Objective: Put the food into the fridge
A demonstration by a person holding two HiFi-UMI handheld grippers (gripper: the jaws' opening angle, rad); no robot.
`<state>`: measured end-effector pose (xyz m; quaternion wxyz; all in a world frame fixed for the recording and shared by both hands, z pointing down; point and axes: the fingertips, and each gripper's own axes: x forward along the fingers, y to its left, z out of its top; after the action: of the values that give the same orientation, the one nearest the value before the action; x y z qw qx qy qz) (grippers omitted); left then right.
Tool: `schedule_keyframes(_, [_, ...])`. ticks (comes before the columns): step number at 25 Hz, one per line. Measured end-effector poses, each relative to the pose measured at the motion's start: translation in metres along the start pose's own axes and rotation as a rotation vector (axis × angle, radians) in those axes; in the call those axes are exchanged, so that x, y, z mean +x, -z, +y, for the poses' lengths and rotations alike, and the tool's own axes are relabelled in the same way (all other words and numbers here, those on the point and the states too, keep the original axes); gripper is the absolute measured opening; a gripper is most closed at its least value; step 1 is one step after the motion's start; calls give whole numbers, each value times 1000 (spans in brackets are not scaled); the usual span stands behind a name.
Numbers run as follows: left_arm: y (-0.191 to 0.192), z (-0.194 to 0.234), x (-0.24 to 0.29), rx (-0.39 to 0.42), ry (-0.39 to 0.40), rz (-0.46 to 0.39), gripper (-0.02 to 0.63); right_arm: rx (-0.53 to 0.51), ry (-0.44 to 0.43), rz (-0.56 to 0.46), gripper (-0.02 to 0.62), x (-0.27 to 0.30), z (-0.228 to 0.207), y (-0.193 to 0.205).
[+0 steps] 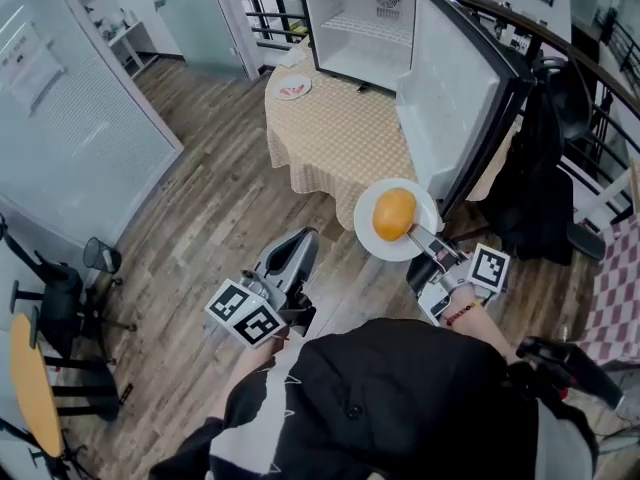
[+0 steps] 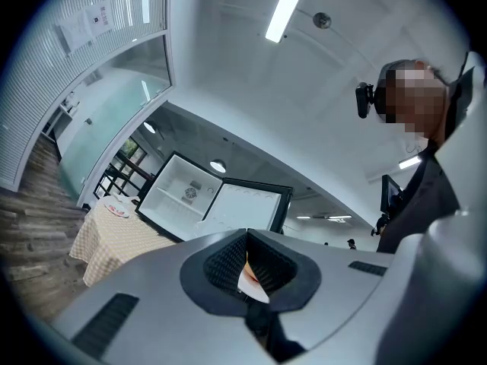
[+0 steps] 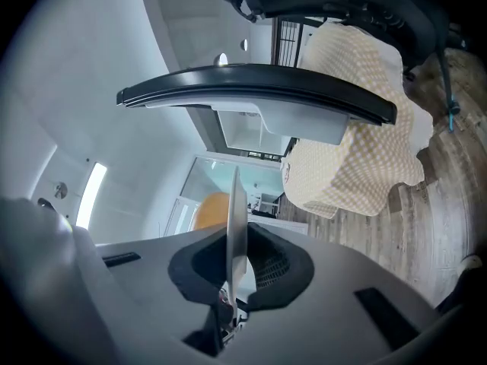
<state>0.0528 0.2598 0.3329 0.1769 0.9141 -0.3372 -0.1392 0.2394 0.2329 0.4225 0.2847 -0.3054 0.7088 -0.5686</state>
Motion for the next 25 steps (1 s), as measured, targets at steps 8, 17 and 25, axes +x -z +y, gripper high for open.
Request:
schedule_keyframes(8, [9,21,24,-12,-37,10,14,50,-24,-124,34,22,-12,-9])
schedule_keyframes(17, [20,37,16,-67,-19,23,14,94,37,-186,34,30,-35,-1])
schedule_keyframes(25, [16,96,41,-129,74,70,14,84,80,-279,34,72,-45,-10])
